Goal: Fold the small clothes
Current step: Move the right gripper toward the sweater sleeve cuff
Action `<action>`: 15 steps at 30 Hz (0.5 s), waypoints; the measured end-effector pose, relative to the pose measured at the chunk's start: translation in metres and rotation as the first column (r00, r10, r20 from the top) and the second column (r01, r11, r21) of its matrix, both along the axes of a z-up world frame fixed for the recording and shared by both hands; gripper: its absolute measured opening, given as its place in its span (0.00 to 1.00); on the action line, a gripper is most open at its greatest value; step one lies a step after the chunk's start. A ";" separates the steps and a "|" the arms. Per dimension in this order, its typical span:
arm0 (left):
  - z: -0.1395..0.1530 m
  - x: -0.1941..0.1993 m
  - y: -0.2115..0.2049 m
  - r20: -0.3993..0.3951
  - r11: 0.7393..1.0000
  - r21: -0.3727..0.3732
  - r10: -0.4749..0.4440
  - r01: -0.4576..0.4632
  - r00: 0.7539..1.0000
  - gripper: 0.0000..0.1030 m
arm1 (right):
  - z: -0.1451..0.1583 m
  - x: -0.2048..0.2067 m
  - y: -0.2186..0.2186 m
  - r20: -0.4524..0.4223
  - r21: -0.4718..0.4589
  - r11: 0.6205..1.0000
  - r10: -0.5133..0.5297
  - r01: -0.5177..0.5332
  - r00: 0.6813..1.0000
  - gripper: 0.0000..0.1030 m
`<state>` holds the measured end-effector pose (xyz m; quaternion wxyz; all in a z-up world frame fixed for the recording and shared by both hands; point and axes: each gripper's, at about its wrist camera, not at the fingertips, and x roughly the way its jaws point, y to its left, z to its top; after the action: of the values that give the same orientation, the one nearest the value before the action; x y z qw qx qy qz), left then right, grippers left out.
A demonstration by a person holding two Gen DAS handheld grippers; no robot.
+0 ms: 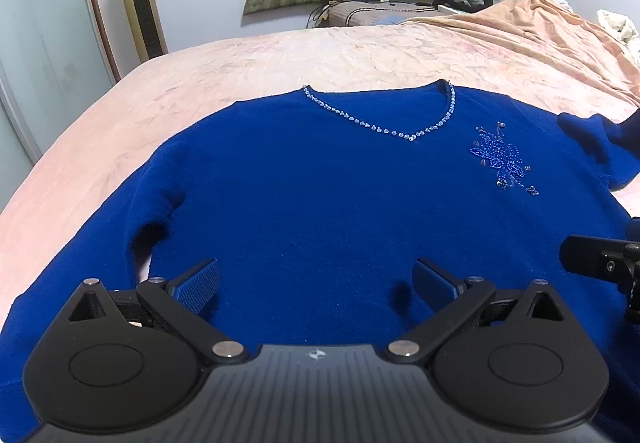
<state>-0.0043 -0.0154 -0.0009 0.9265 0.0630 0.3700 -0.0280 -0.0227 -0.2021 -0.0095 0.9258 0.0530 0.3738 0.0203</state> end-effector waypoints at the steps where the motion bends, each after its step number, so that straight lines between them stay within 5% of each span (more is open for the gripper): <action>1: 0.000 0.000 0.000 -0.001 1.000 -0.003 -0.001 0.001 1.000 1.00 | 0.000 0.000 0.000 0.001 0.003 1.000 0.002 -0.002 1.000 1.00; 15: -0.003 0.000 -0.006 -0.014 1.000 0.001 -0.009 0.009 1.000 1.00 | -0.003 0.001 -0.005 -0.002 0.019 1.000 -0.013 0.013 1.000 1.00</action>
<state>-0.0041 -0.0209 -0.0041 0.9237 0.0649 0.3762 -0.0326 -0.0218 -0.2067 -0.0127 0.9250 0.0641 0.3740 0.0177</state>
